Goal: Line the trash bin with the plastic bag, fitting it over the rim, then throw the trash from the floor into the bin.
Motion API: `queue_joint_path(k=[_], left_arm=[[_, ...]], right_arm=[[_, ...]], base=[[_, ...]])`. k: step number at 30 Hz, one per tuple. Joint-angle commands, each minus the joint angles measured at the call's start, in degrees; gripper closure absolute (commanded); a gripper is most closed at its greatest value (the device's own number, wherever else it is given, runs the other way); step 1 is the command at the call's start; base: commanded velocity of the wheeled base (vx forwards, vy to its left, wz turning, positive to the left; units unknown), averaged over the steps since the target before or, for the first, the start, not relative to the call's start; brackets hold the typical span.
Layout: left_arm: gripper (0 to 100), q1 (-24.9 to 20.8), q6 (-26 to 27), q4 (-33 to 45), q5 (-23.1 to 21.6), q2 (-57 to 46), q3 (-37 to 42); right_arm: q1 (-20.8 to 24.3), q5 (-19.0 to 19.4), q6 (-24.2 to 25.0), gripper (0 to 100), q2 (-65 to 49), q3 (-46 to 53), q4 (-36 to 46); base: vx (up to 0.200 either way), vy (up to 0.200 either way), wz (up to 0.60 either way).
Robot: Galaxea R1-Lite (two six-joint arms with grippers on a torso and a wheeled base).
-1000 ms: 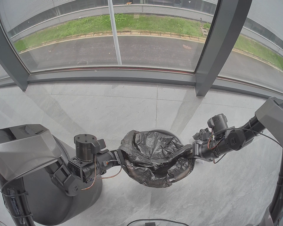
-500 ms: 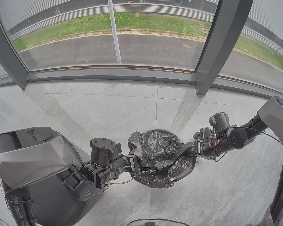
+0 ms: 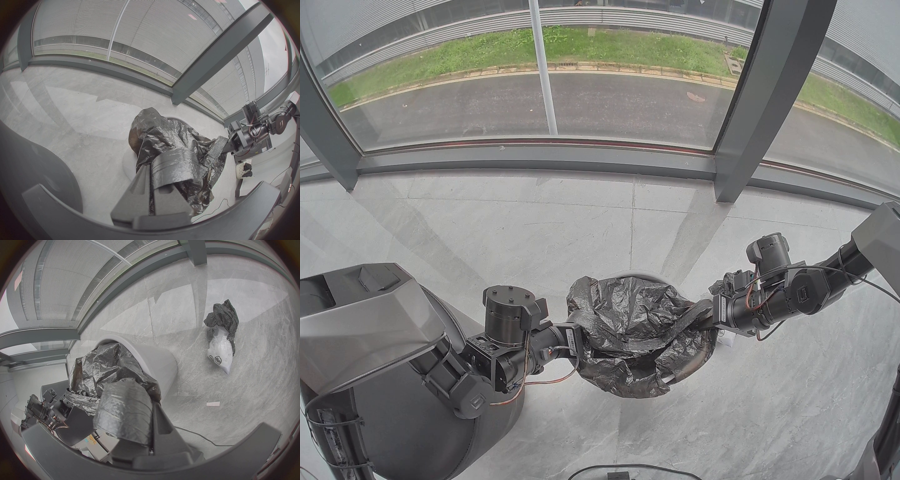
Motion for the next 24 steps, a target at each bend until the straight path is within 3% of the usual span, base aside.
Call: queue_joint_path(k=[1,4,5,16,24], left_arm=[[100,0.7,0.0,-0.2,0.0,-1.8,-0.1],[100,1.1,0.1,-0.3,0.0,-1.6,-0.2],[100,1.1,0.1,-0.4,-0.1,-1.5,-0.3],[100,1.1,0.1,-0.1,-0.2,-1.3,-2.6],[100,1.6,0.1,2.4,-0.2,-1.9,-5.0]], right_arm=[[0.0,0.0,0.0,100,0.0,0.0,0.0],[0.0,-0.1,0.0,100,0.1,0.0,-0.1],[-0.1,-0.1,0.0,0,0.1,0.1,-0.9],[-0.1,-0.1,0.0,0,-0.6,0.8,-2.0],[0.1,0.0,-0.3,0,-8.5,2.4,-2.0]], base=[[0.000,0.000,0.00],[0.000,0.000,0.00],[0.000,0.000,0.00],[0.000,0.000,0.00],[0.000,0.000,0.00]])
